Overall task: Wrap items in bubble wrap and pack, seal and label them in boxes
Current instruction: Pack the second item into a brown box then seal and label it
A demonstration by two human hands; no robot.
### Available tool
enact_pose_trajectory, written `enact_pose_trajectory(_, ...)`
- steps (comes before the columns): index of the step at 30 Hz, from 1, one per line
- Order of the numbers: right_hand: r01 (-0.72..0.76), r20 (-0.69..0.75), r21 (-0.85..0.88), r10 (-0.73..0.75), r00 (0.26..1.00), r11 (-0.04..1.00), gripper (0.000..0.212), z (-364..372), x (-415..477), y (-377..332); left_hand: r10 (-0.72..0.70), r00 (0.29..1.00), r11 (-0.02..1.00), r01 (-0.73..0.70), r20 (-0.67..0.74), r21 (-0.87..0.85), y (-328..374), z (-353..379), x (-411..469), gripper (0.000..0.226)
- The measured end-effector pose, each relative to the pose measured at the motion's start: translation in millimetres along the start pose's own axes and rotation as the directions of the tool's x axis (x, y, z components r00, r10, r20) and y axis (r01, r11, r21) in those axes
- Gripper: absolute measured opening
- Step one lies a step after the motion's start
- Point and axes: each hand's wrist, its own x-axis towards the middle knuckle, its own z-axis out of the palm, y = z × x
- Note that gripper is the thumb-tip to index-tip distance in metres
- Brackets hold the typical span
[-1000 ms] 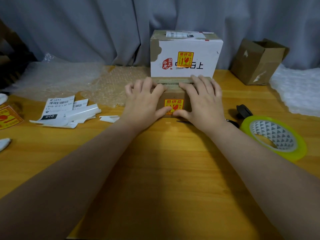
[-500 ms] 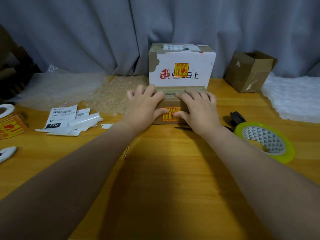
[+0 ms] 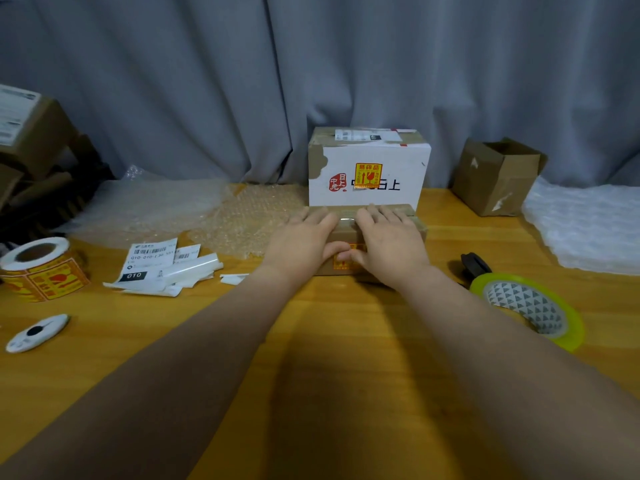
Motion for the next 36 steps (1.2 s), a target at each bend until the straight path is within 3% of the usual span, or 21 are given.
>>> enact_pose_trajectory(3,-0.024,-0.001,0.024,0.024,1.000,0.999,0.056,-1.7,-4.3,-3.0,0.006,0.998,0.999,-0.003,0.062,-0.040,-6.7,-4.9,-0.7,0.048)
enact_pose_trajectory(8,-0.029,-0.040,0.024,0.030,0.999,0.999,0.061,-5.4,-22.3,-12.0,0.081,0.996,0.986,-0.077,0.023,-0.147,-9.9,-21.0,-17.0,0.046)
enact_pose_trajectory(12,-0.029,0.004,-0.058,0.030,1.000,0.998,0.085,-6.4,-31.5,-23.8,-0.076,0.996,0.968,0.061,-0.051,-0.244,-2.3,-21.1,-40.1,0.041)
enact_pose_trajectory(18,-0.125,-0.015,0.144,0.128,0.992,0.982,0.079,-20.2,-40.1,-30.1,-0.153,0.984,0.915,0.105,-0.092,-0.390,-11.1,-29.7,-70.1,0.043)
enact_pose_trajectory(21,-0.070,-0.097,0.263,0.098,0.990,0.962,0.075,-25.5,-48.1,-55.8,-0.202,0.972,0.936,0.155,-0.122,-0.316,-56.4,-43.7,-85.7,0.039)
enact_pose_trajectory(24,0.049,-0.132,0.394,0.003,0.991,0.918,0.057,-33.5,-46.4,-92.0,-0.362,0.924,0.914,0.326,-0.122,-0.240,-114.9,-53.3,-101.6,0.035)
enact_pose_trajectory(26,0.101,-0.092,0.464,-0.065,0.994,0.880,0.050,-36.0,-40.2,-116.5,-0.501,0.864,0.853,0.485,-0.043,-0.193,-143.4,-56.5,-113.7,0.040)
enact_pose_trajectory(28,0.130,-0.041,0.500,-0.126,0.991,0.856,0.047,-33.9,-31.1,-139.7,-0.561,0.817,0.810,0.575,0.132,-0.112,-158.3,-56.0,-123.9,0.047)
enact_pose_trajectory(31,0.160,0.055,0.486,-0.213,0.976,0.859,0.051,-23.9,-15.2,-171.5,-0.513,0.783,0.829,0.558,0.351,-0.033,-162.0,-50.1,-133.5,0.046)
enact_pose_trajectory(36,0.154,0.200,0.440,-0.264,0.944,0.885,0.069,-7.1,13.3,-212.0,-0.435,0.846,0.898,0.434,0.308,0.077,-161.6,-42.8,-135.9,0.039)
